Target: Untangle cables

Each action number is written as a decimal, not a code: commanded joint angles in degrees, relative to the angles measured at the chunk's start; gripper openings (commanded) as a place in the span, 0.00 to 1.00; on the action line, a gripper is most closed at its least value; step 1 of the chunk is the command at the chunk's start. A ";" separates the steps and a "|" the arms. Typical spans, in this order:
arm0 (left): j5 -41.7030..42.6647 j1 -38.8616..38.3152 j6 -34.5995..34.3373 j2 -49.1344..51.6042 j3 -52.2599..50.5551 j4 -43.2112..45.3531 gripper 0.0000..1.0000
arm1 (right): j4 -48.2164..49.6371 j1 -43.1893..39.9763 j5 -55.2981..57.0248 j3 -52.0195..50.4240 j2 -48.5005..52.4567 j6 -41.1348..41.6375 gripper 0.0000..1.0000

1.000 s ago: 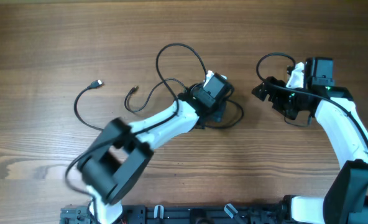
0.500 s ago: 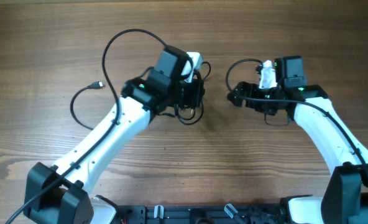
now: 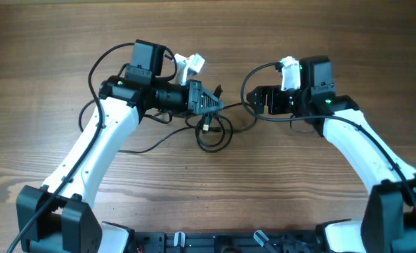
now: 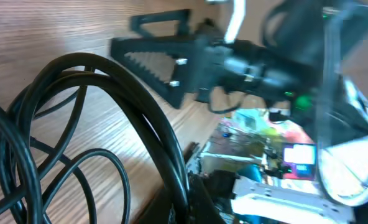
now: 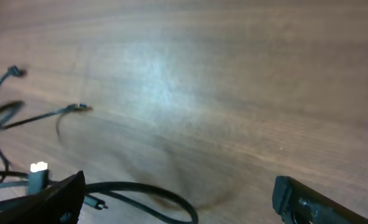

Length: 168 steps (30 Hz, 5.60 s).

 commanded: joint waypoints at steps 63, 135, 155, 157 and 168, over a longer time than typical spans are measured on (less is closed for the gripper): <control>-27.74 26.21 4.57 -0.02 0.24 -16.48 0.04 | -40.74 -6.25 5.99 25.81 10.99 8.13 1.00; -31.30 10.19 4.57 -0.02 0.07 -10.58 0.26 | -24.37 -39.87 31.19 12.22 3.13 28.65 1.00; -31.54 10.19 4.59 5.14 0.07 -10.25 0.70 | -30.99 -16.52 11.93 12.17 3.28 14.10 1.00; -34.18 10.19 4.59 5.90 0.07 -10.69 0.70 | -30.88 -11.74 11.91 12.17 3.28 14.12 1.00; -51.69 10.19 1.62 6.45 -1.53 -11.85 0.60 | -24.17 9.07 10.84 12.17 3.43 14.62 1.00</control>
